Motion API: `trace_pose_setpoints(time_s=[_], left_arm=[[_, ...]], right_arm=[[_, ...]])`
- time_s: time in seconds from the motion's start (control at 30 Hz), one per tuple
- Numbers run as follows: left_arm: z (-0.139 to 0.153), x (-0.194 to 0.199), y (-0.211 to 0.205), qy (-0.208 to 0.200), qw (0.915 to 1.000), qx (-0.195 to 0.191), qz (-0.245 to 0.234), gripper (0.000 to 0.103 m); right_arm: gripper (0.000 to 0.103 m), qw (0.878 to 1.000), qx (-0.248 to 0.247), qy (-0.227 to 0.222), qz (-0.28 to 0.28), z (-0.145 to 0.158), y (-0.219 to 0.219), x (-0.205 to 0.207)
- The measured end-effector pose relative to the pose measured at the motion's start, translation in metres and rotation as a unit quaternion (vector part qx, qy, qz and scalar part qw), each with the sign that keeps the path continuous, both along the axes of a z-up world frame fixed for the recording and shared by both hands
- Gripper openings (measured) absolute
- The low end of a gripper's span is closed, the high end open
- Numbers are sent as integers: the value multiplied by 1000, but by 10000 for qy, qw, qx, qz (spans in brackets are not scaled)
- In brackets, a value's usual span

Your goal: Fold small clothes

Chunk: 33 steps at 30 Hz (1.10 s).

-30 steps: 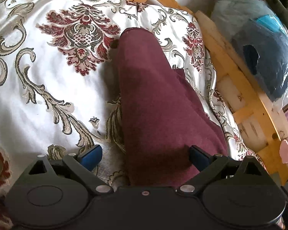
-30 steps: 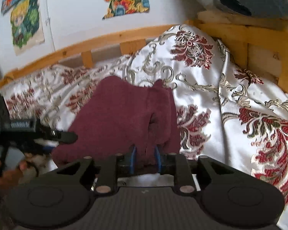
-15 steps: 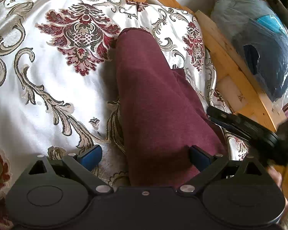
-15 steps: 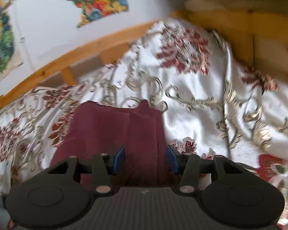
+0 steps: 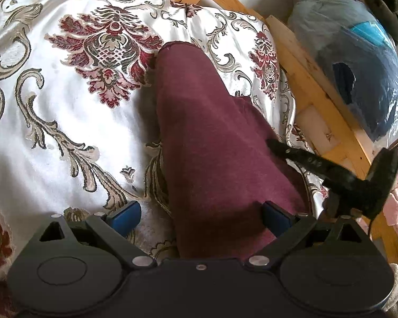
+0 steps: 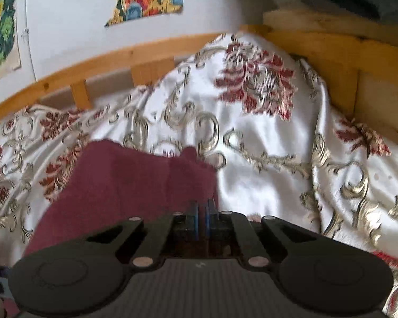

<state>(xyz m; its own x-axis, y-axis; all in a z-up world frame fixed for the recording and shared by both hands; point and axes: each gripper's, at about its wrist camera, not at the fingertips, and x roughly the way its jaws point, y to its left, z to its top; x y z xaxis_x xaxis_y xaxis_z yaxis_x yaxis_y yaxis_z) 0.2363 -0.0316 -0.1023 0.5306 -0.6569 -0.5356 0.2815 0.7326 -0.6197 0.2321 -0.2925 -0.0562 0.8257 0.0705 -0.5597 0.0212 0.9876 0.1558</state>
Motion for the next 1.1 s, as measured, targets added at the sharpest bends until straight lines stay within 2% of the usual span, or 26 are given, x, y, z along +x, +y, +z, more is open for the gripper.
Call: trace_pose_setpoints(time_s=[0.07,0.1,0.13,0.17,0.2,0.23,0.27,0.37,0.5,0.73,1.0,1.07,1.1], left_arm=[[1,0,0,-11,10000,2,-21,98],[1,1,0,-11,10000,-1,-29,98],[1,1,-1,-9,10000,-5,-40,98],[1,2,-1,-9,10000,-9,-51,98],[1,2,-1,-11,10000,-11,-65,98],[0,2,0,-8,10000,-24,-78,98],[0,2,1,13,9999,-57,-93,98],[0,4,3,67,9997,-213,-140,100],[0,4,1,53,9990,-356,-282,101],[-1,2,-5,-44,9989,-191,-425,102],[-1,3,-5,36,9987,-289,-410,102],[-2,4,-5,61,9986,-303,-421,102],[-3,4,-5,62,9986,-296,-435,102]], right_arm=[[14,9998,191,34,44,-1,-8,0],[20,9998,191,34,44,-1,-8,0],[34,9996,268,66,75,-1,-11,2],[43,9992,374,113,110,-1,-15,5],[60,9984,517,146,145,0,-20,8],[69,9975,658,183,178,-1,-24,11],[69,9954,865,294,282,-3,-31,20],[73,9941,920,419,388,-5,-33,31],[86,9912,1063,455,642,-6,-34,49],[90,9903,1129,391,703,-10,-32,58],[100,9886,1191,423,822,-13,-31,56],[99,9902,1084,482,739,-13,-27,61],[94,9924,900,492,685,-13,-21,63]])
